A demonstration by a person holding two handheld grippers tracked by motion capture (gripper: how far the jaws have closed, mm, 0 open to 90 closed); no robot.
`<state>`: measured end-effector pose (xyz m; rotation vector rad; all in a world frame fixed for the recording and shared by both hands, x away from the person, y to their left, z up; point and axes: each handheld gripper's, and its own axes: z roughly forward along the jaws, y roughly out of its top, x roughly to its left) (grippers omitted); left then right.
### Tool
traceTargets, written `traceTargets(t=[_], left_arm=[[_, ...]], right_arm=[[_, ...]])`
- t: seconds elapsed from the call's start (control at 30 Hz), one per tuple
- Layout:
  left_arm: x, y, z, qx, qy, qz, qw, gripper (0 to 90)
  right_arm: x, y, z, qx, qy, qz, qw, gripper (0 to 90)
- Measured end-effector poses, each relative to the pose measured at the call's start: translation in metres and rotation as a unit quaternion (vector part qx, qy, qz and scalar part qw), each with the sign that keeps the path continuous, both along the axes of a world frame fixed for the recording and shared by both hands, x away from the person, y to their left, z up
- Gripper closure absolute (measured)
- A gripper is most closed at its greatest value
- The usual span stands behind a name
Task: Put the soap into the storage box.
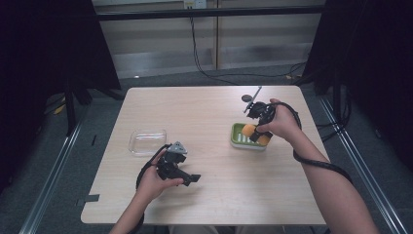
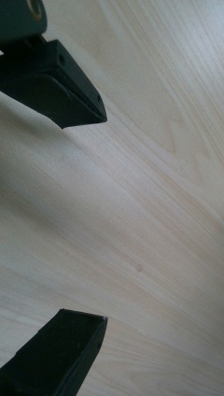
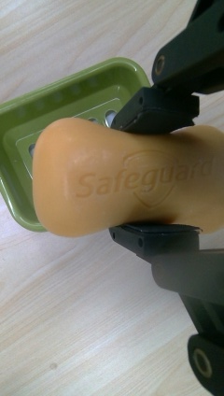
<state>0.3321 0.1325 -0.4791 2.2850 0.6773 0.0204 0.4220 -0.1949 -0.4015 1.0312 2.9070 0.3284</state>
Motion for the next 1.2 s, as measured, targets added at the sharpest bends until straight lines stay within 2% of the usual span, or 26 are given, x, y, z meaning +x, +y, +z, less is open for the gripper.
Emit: traceTargets(t=[0.13,0.47,0.9,1.2], left_arm=[[0.001,0.001,0.002,0.009,-0.001,-0.002,1.0,3.9],[0.0,-0.001,0.0,0.001,0.001,-0.003,1.0,3.9],[-0.001,-0.001,0.001,0.008,0.001,-0.005,1.0,3.9],[0.0,-0.002,0.001,0.003,0.0,-0.007,1.0,3.9]], right_arm=[[0.002,0.0,-0.002,-0.003,0.0,0.002,1.0,50.9],[0.007,0.0,-0.007,-0.007,0.002,0.009,0.9999,50.9],[0.012,0.001,-0.008,-0.01,-0.001,0.015,0.9998,50.9],[0.017,0.004,-0.008,-0.007,-0.004,0.023,0.9997,50.9]])
